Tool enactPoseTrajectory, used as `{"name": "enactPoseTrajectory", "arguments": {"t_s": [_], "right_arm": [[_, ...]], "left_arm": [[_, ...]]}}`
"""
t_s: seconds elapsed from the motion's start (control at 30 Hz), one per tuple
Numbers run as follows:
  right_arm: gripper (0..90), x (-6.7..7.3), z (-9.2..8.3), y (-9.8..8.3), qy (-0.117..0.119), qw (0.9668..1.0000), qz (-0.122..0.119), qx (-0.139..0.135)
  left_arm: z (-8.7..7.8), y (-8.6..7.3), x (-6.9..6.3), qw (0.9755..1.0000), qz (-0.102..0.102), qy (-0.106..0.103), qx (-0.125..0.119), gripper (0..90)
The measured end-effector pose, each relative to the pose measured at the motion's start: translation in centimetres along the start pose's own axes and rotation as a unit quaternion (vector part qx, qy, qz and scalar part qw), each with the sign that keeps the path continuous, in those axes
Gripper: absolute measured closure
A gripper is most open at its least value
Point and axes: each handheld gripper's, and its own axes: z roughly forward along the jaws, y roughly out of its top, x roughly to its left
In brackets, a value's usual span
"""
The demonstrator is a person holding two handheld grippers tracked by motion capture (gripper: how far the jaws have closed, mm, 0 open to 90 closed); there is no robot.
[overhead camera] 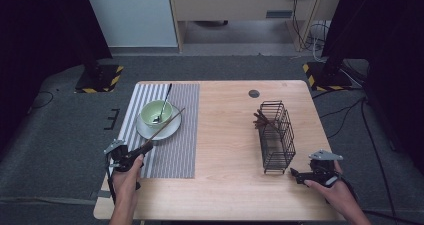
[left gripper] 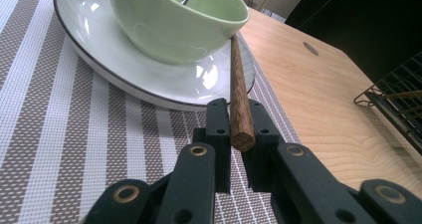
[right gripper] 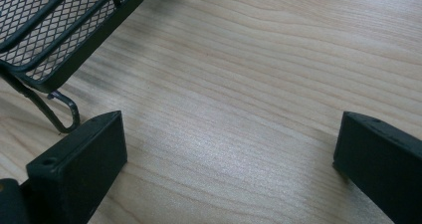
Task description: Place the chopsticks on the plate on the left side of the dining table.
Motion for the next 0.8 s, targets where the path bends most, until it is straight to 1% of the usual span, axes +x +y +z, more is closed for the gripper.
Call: {"name": "enactPoseTrajectory", "arguments": {"t_s": [0.13, 0.33, 0.5, 0.7, 0.8], "right_arm": [[0.4, 0.0, 0.0, 0.0, 0.0, 1.0, 0.0, 0.0], [0.3, 0.0, 0.0, 0.0, 0.0, 1.0, 0.0, 0.0], [0.4, 0.0, 0.0, 0.0, 0.0, 1.0, 0.0, 0.0], [0.4, 0.0, 0.0, 0.0, 0.0, 1.0, 0.0, 0.0], [0.3, 0.0, 0.0, 0.0, 0.0, 1.0, 0.0, 0.0]], "left_arm": [[0.2, -0.2, 0.3, 1.0, -0.003, -0.002, 0.009, 82.4], [0.5, -0.5, 0.7, 0.9997, -0.005, 0.006, 0.025, 81.5], [0.8, -0.7, 1.1, 0.9992, -0.019, 0.006, 0.035, 81.0], [0.9, -0.8, 1.2, 0.999, -0.018, 0.01, 0.039, 80.5], [1.0, -0.9, 1.4, 0.9988, -0.022, 0.009, 0.042, 79.9]]}}
